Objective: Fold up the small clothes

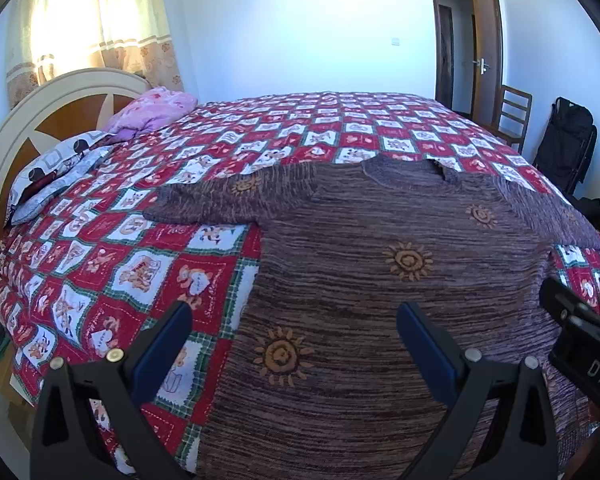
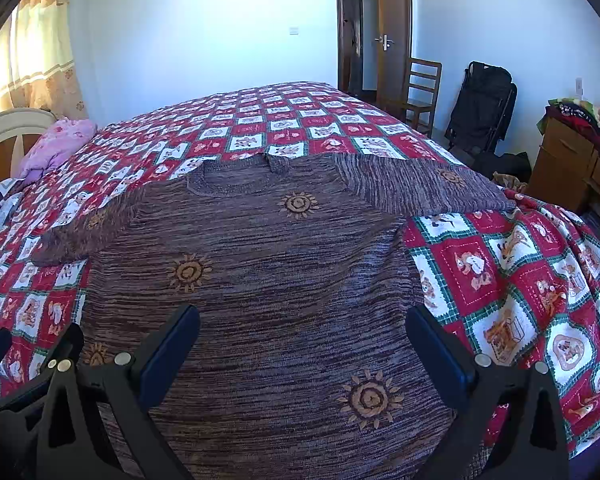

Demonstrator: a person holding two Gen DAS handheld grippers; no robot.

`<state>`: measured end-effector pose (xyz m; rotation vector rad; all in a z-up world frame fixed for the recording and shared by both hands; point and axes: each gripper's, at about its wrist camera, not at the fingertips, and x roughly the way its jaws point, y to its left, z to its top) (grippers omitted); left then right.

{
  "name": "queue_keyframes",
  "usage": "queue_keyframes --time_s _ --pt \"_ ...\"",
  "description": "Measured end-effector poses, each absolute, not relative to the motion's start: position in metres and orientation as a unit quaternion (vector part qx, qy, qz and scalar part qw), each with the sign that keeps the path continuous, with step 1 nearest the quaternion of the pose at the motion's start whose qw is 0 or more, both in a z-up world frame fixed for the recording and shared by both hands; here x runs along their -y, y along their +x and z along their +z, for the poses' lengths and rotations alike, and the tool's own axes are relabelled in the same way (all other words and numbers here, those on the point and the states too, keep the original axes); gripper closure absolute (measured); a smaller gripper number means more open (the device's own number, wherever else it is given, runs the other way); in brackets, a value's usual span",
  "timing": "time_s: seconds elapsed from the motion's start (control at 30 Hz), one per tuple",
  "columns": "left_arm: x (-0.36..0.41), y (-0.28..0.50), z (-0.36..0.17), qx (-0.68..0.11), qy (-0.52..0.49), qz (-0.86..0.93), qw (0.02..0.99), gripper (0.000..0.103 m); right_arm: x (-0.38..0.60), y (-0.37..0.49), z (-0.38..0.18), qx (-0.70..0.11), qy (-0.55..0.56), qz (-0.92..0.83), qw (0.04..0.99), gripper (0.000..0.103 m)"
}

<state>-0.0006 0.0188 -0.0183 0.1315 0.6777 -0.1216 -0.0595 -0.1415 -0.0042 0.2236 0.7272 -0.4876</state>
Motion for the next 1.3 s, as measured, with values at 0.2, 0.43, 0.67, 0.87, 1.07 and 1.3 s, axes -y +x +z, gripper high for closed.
queue_keyframes --time_s 0.2,0.43,0.67,0.87,1.07,1.3 --pt "-0.019 0.000 -0.018 -0.333 0.065 -0.062 0.939 0.000 0.140 -0.060 -0.004 -0.353 0.109 -0.233 0.900 0.001" --pt "-0.019 0.000 -0.019 -0.335 0.064 -0.063 0.938 0.000 0.140 -0.060 -0.004 -0.353 0.110 -0.232 0.900 0.001" --pt "-0.019 0.000 -0.019 -0.335 0.065 -0.063 0.938 0.000 0.141 -0.059 -0.006 -0.356 0.111 -0.229 0.899 0.001" --pt "-0.019 -0.001 -0.020 -0.336 0.066 -0.061 0.938 0.000 0.142 -0.059 -0.007 -0.357 0.113 -0.229 0.899 0.001" --pt "-0.018 0.000 -0.024 -0.339 0.073 -0.059 0.936 0.000 0.143 -0.057 -0.010 -0.360 0.112 -0.225 0.898 0.001" --pt "-0.017 0.002 -0.028 -0.338 0.078 -0.056 0.936 0.000 0.144 -0.057 -0.011 -0.361 0.115 -0.224 0.898 0.001"
